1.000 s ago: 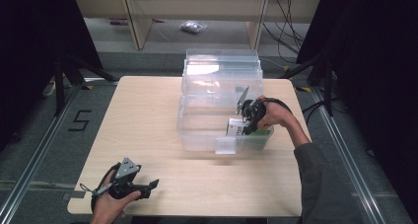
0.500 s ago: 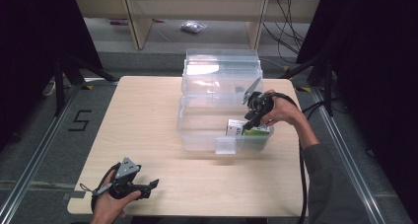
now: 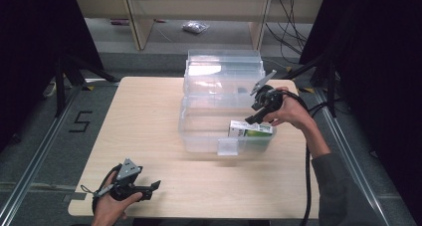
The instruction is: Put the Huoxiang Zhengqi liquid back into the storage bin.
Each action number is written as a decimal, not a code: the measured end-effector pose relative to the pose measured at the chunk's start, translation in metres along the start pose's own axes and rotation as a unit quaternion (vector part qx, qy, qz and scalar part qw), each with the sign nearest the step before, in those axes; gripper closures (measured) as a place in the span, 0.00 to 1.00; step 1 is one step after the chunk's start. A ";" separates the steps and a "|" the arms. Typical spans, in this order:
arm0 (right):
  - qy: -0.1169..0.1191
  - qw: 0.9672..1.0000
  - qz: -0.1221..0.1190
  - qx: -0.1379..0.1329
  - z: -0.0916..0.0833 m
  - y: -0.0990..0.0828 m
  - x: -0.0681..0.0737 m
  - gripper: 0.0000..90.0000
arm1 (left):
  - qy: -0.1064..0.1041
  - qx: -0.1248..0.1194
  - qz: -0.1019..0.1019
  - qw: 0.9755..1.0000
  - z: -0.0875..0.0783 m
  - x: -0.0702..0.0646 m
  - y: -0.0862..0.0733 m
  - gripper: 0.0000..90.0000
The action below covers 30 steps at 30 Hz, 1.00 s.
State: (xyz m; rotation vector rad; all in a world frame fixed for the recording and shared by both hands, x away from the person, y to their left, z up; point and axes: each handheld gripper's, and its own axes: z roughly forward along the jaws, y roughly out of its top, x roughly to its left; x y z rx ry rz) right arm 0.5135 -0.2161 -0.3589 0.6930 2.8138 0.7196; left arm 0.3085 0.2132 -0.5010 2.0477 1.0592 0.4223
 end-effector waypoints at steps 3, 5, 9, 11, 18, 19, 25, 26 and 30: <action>-0.010 1.000 0.021 -0.011 -0.003 0.001 0.003 0.35 | 0.000 0.000 -0.002 1.000 0.000 0.000 0.000 0.17; -0.016 0.999 0.031 -0.022 -0.005 0.001 0.004 0.34 | 0.000 0.001 -0.002 1.000 0.000 0.000 0.000 0.17; -0.020 0.998 0.050 -0.034 -0.005 -0.001 0.008 0.31 | -0.001 0.000 -0.003 1.000 0.000 0.000 0.000 0.17; -0.024 0.997 0.058 -0.040 -0.005 -0.003 0.011 0.30 | 0.001 -0.001 -0.005 1.000 0.000 0.000 0.000 0.17; -0.035 0.994 0.072 -0.071 -0.008 -0.011 0.018 0.29 | 0.001 -0.003 -0.007 1.000 -0.001 0.000 0.000 0.17; -0.030 0.992 0.099 -0.069 -0.009 -0.012 0.023 0.29 | 0.001 -0.002 -0.005 1.000 -0.001 0.001 0.000 0.17; -0.030 0.990 0.106 -0.083 -0.013 -0.019 0.031 0.27 | 0.002 0.000 -0.002 1.000 0.000 0.000 0.000 0.17; -0.027 0.991 0.103 -0.086 -0.013 -0.021 0.032 0.27 | 0.001 -0.001 -0.002 1.000 -0.001 0.000 0.000 0.17; -0.032 0.991 0.091 -0.097 -0.013 -0.025 0.034 0.27 | 0.001 -0.001 -0.002 1.000 0.000 0.000 0.000 0.17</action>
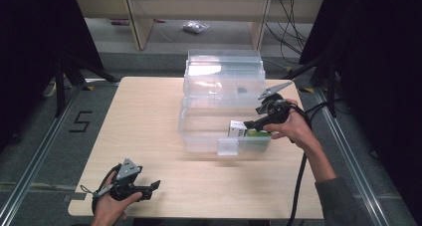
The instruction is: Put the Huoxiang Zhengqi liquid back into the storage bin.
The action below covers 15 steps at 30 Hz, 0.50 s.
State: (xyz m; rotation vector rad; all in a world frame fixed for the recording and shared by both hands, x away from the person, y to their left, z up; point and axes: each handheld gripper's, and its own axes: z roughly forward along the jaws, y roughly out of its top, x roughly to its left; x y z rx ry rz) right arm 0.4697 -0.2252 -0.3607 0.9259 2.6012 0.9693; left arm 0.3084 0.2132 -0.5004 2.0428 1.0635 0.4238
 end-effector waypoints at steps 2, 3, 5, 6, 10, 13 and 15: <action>0.000 1.000 0.008 -0.007 0.000 -0.001 0.002 0.27 | 0.001 0.002 0.000 1.000 0.000 0.000 0.000 0.17; 0.003 1.000 0.013 -0.007 -0.001 -0.002 0.003 0.27 | 0.001 0.001 -0.001 1.000 0.000 0.000 0.000 0.17; 0.009 1.000 0.011 -0.007 -0.003 -0.004 0.005 0.27 | -0.001 -0.001 0.000 1.000 0.000 0.000 0.000 0.17; 0.011 1.000 0.010 -0.010 -0.004 -0.006 0.007 0.27 | 0.001 -0.001 -0.001 1.000 0.000 0.000 0.000 0.17; 0.012 0.999 0.028 -0.022 -0.005 -0.011 0.009 0.27 | 0.001 -0.001 -0.003 1.000 0.000 -0.001 0.000 0.17; 0.009 0.999 0.033 -0.027 -0.008 -0.016 0.010 0.26 | 0.002 -0.001 -0.004 1.000 0.000 -0.001 0.000 0.17; 0.010 0.998 0.044 -0.035 -0.008 -0.019 0.012 0.25 | 0.001 -0.003 -0.001 1.000 0.000 0.000 0.000 0.17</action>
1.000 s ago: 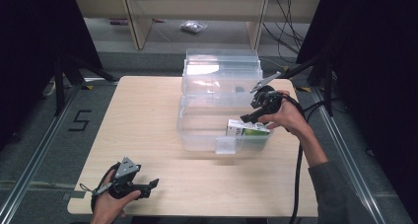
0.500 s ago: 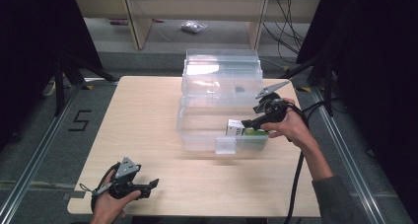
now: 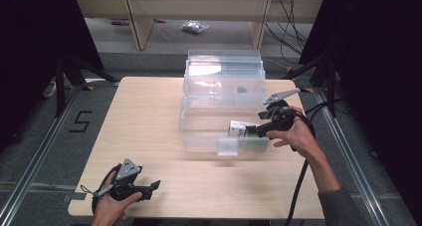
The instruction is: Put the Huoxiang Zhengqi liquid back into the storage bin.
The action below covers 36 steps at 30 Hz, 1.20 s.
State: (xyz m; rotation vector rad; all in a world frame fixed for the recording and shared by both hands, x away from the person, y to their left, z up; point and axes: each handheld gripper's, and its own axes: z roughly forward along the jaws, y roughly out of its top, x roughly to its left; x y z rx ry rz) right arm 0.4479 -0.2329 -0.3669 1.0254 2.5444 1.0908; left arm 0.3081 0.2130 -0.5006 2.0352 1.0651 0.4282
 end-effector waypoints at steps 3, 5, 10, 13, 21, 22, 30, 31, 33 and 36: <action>0.001 1.000 0.002 0.001 -0.002 -0.004 0.001 0.24 | -0.002 0.004 0.002 1.000 0.000 0.000 0.000 0.17; 0.003 1.000 0.008 0.000 -0.002 -0.007 0.003 0.24 | -0.002 0.005 0.001 1.000 0.000 0.000 0.000 0.17; -0.003 1.000 0.004 -0.013 0.000 -0.010 0.006 0.23 | -0.001 0.004 -0.003 1.000 0.000 0.000 0.000 0.17; 0.000 1.000 -0.008 -0.010 -0.001 -0.010 0.006 0.23 | 0.000 0.002 -0.001 1.000 0.000 0.000 0.000 0.17; 0.003 1.000 0.001 -0.014 -0.002 -0.014 0.011 0.22 | 0.000 0.001 -0.002 1.000 0.000 0.000 0.000 0.17; 0.000 1.000 0.001 -0.020 -0.001 -0.015 0.013 0.22 | 0.002 0.000 -0.003 1.000 0.000 0.000 0.000 0.17; 0.004 1.000 -0.008 -0.024 0.000 -0.021 0.018 0.19 | 0.001 0.000 -0.002 1.000 0.000 -0.001 0.000 0.17; 0.004 1.000 -0.005 -0.018 -0.001 -0.021 0.019 0.19 | 0.001 0.000 -0.002 1.000 0.000 -0.001 0.000 0.17; 0.002 1.000 -0.003 -0.020 -0.001 -0.022 0.020 0.19 | 0.002 0.001 -0.004 1.000 0.000 -0.001 0.000 0.17; 0.005 1.000 -0.005 -0.023 -0.002 -0.024 0.022 0.19 | 0.001 0.004 -0.001 1.000 -0.001 0.000 0.000 0.17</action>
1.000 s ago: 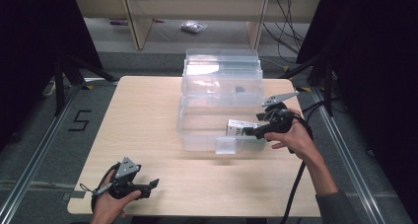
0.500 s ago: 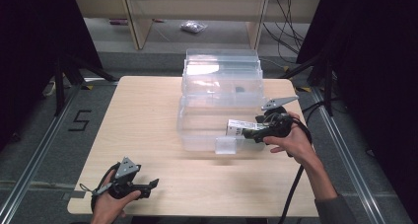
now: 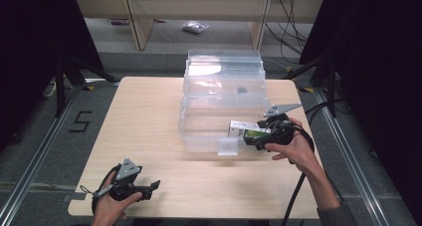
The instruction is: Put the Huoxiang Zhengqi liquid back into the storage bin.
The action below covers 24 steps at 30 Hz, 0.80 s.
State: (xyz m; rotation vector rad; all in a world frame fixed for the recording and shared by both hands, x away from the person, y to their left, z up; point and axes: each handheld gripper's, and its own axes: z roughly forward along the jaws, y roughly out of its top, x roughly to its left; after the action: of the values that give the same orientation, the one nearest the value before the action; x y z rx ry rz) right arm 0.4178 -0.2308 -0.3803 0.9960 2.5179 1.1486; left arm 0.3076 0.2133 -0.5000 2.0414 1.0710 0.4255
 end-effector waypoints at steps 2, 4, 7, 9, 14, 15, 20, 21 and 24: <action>0.003 1.000 0.001 0.001 0.001 -0.002 0.002 0.19 | 0.003 0.003 0.001 1.000 0.000 0.000 0.000 0.17; 0.001 1.000 0.002 0.001 0.001 -0.005 0.005 0.19 | 0.001 -0.001 0.002 1.000 0.000 0.000 0.000 0.17; 0.005 1.000 0.004 -0.005 0.002 -0.008 0.007 0.19 | 0.005 -0.007 0.002 1.000 0.001 0.000 0.000 0.17; 0.006 1.000 0.005 -0.007 0.001 -0.011 0.009 0.19 | 0.002 -0.006 0.001 1.000 0.001 0.001 0.000 0.17; 0.000 1.000 -0.008 -0.017 0.001 -0.015 0.011 0.20 | 0.002 -0.005 0.002 1.000 0.000 0.001 0.000 0.17; 0.004 1.000 0.001 -0.012 0.001 -0.016 0.013 0.20 | 0.006 -0.011 -0.002 1.000 0.001 0.001 0.000 0.17; 0.007 1.000 0.004 -0.014 0.003 -0.021 0.019 0.19 | 0.000 -0.008 0.005 1.000 0.000 0.001 0.000 0.17; 0.011 1.000 -0.003 -0.013 0.003 -0.021 0.019 0.19 | 0.000 -0.011 0.002 1.000 0.000 0.001 0.000 0.17; 0.012 1.000 0.010 -0.010 0.003 -0.025 0.025 0.19 | 0.001 -0.010 0.005 1.000 -0.001 0.001 0.000 0.17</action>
State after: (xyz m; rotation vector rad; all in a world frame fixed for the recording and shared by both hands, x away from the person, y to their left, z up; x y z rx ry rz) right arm 0.3884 -0.2245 -0.3986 1.0108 2.5153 1.1966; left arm 0.3082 0.2143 -0.4995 2.0294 1.0543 0.4430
